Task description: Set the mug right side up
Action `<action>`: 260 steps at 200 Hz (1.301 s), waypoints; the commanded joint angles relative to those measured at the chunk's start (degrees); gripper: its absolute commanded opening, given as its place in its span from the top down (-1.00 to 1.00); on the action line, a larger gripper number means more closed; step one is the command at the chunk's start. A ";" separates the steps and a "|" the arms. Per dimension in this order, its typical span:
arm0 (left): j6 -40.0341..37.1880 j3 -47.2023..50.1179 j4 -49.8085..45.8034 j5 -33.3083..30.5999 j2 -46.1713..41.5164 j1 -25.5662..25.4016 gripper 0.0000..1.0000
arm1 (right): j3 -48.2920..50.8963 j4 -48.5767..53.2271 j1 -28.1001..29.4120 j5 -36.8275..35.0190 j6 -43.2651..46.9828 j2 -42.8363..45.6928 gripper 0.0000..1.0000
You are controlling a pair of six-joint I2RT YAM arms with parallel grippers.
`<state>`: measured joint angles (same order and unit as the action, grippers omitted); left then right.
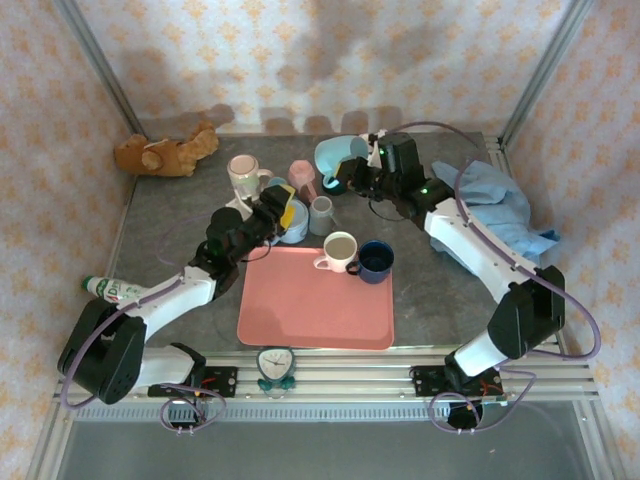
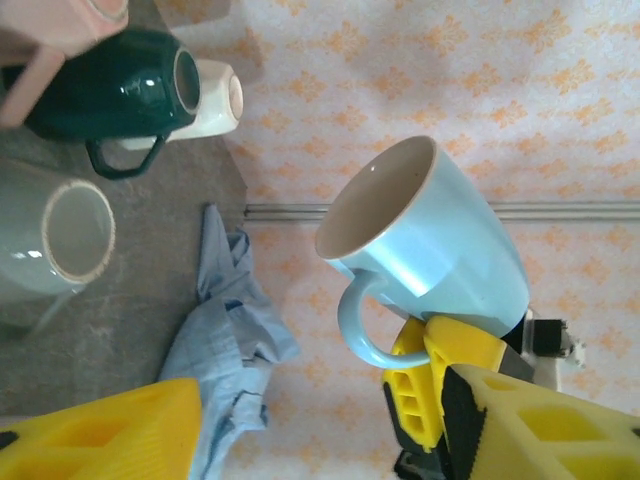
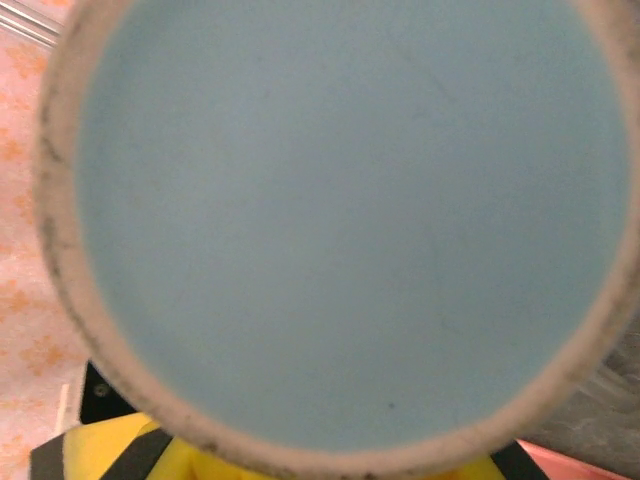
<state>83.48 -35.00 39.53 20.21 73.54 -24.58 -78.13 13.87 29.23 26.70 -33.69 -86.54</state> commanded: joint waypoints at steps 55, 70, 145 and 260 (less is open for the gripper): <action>13.96 -4.76 11.64 -6.68 4.76 -3.63 -0.06 | 6.32 -21.96 2.42 -0.14 -7.50 6.04 1.00; 15.56 -4.98 12.13 -6.85 5.64 -4.34 -0.03 | 7.00 -23.59 2.82 -0.23 -8.35 6.36 1.00; 20.44 -5.83 19.55 -7.44 9.42 -5.13 0.08 | 7.99 -25.38 2.89 0.71 -9.63 7.52 1.00; 19.53 -8.70 18.64 -5.61 10.39 -5.40 0.18 | 8.87 -27.76 3.01 2.66 -12.55 7.02 1.00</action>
<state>103.50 -41.87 56.27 14.13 83.88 -29.54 -69.19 -5.74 31.83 28.14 -45.58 -82.11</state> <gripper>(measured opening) 0.419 0.145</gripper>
